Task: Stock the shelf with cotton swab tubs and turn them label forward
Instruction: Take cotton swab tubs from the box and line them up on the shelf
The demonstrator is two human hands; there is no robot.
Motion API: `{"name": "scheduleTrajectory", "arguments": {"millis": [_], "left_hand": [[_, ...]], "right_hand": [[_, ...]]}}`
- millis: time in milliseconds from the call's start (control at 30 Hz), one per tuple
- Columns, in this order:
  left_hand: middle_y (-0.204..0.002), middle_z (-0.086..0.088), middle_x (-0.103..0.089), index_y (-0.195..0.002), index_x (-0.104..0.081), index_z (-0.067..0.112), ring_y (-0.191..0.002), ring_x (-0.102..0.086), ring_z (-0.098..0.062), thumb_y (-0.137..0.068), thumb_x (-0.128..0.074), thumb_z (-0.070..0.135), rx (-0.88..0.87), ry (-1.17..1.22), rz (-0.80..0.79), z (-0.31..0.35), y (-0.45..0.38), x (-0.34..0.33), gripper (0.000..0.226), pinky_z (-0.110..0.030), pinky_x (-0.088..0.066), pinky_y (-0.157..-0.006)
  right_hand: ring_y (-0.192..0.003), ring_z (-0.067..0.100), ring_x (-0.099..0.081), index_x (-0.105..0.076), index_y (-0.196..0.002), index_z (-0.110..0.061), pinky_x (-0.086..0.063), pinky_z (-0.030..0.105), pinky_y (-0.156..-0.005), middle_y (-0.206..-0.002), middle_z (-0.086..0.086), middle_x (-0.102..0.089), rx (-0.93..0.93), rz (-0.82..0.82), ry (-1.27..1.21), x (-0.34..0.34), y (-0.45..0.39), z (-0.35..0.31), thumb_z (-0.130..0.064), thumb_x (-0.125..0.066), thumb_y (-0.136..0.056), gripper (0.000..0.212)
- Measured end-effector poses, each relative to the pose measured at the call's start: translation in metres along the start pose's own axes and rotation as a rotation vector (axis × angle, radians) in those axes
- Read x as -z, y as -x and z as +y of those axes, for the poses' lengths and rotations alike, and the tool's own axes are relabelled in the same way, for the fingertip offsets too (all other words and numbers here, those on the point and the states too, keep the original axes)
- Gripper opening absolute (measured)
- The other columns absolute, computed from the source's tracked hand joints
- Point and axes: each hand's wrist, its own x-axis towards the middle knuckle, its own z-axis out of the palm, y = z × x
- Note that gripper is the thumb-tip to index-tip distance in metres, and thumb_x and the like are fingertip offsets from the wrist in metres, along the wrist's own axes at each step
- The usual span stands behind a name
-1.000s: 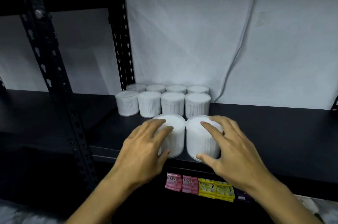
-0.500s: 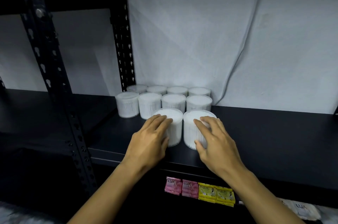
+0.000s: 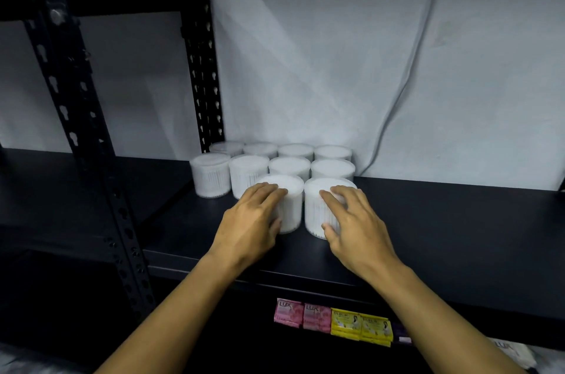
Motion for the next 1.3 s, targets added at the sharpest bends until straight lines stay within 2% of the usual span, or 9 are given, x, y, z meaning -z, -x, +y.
{"name": "scheduleTrajectory", "arguments": {"millis": [200,467,600,767,867,967,1033,1167,1300], "left_hand": [[-0.132,0.001,-0.057,-0.131,-0.057,0.018,-0.127,-0.047,-0.018,-0.076,-0.078,0.017,0.003,-0.013,-0.003,0.001,0.0,0.0,0.059,-0.04,-0.059,-0.073],[-0.135,0.003,-0.057,-0.132,-0.055,0.02,-0.131,-0.046,-0.016,-0.076,-0.078,0.023,0.006,-0.073,0.005,0.003,0.001,0.002,0.06,-0.033,-0.055,-0.081],[-0.148,0.001,-0.044,-0.142,-0.044,0.021,-0.142,-0.031,-0.014,-0.083,-0.069,0.029,0.024,-0.084,0.01,0.007,0.005,0.002,0.065,-0.028,-0.05,-0.087],[-0.144,-0.003,-0.045,-0.138,-0.047,0.018,-0.137,-0.035,-0.018,-0.082,-0.067,0.022,0.044,-0.036,0.066,0.028,0.016,0.014,0.059,-0.03,-0.053,-0.073],[-0.131,-0.004,-0.053,-0.128,-0.057,0.014,-0.119,-0.048,-0.02,-0.08,-0.069,0.016,0.031,0.023,0.169,0.054,0.031,0.022,0.049,-0.025,-0.045,-0.056],[-0.118,-0.007,-0.059,-0.119,-0.064,0.008,-0.105,-0.054,-0.021,-0.081,-0.068,0.012,-0.069,0.05,0.241,0.082,0.053,0.018,0.038,-0.023,-0.045,-0.061],[-0.113,-0.009,-0.061,-0.117,-0.066,0.006,-0.102,-0.057,-0.023,-0.082,-0.065,0.011,-0.128,0.08,0.256,0.098,0.07,0.008,0.035,-0.027,-0.051,-0.067],[-0.113,-0.008,-0.062,-0.116,-0.063,0.008,-0.103,-0.058,-0.024,-0.082,-0.064,0.013,-0.202,0.172,0.146,0.133,0.103,-0.025,0.034,-0.03,-0.052,-0.075],[-0.116,-0.006,-0.059,-0.119,-0.058,0.011,-0.1,-0.058,-0.021,-0.082,-0.063,0.017,-0.259,0.232,-0.108,0.162,0.136,-0.074,0.037,-0.028,-0.05,-0.068]], "right_hand": [[-0.118,0.025,-0.052,-0.057,-0.127,-0.015,-0.054,0.032,-0.076,-0.127,0.006,-0.055,0.011,-0.008,0.014,0.002,0.0,0.001,-0.02,-0.077,-0.072,0.058],[-0.119,0.028,-0.051,-0.055,-0.128,-0.012,-0.05,0.038,-0.091,-0.126,0.008,-0.054,0.04,-0.006,0.038,0.006,0.0,0.002,-0.022,-0.075,-0.073,0.059],[-0.132,0.03,-0.041,-0.048,-0.134,-0.007,-0.041,0.042,-0.106,-0.133,0.012,-0.051,0.043,-0.009,0.032,0.006,0.001,0.003,-0.023,-0.072,-0.076,0.065],[-0.133,0.029,-0.036,-0.046,-0.134,-0.005,-0.034,0.044,-0.11,-0.137,0.014,-0.048,0.05,0.039,0.028,0.017,0.01,0.001,-0.024,-0.072,-0.076,0.067],[-0.13,0.027,-0.04,-0.053,-0.128,-0.006,-0.04,0.039,-0.105,-0.131,0.011,-0.053,0.056,0.138,-0.055,0.03,0.03,-0.002,-0.019,-0.067,-0.08,0.052],[-0.108,0.028,-0.054,-0.066,-0.111,-0.003,-0.049,0.037,-0.089,-0.108,0.011,-0.064,0.088,0.343,-0.062,0.043,0.07,0.0,-0.011,-0.062,-0.081,0.031],[-0.097,0.028,-0.057,-0.07,-0.103,-0.002,-0.05,0.037,-0.083,-0.1,0.01,-0.067,0.142,0.382,-0.051,0.047,0.102,0.008,-0.008,-0.062,-0.08,0.025],[-0.091,0.028,-0.059,-0.071,-0.097,-0.002,-0.051,0.038,-0.077,-0.095,0.011,-0.067,0.184,0.184,-0.05,0.037,0.168,0.035,-0.005,-0.062,-0.077,0.023],[-0.088,0.023,-0.059,-0.069,-0.104,-0.008,-0.05,0.03,-0.071,-0.1,0.006,-0.064,0.064,-0.143,-0.059,0.011,0.238,0.076,-0.008,-0.058,-0.079,0.027]]}}
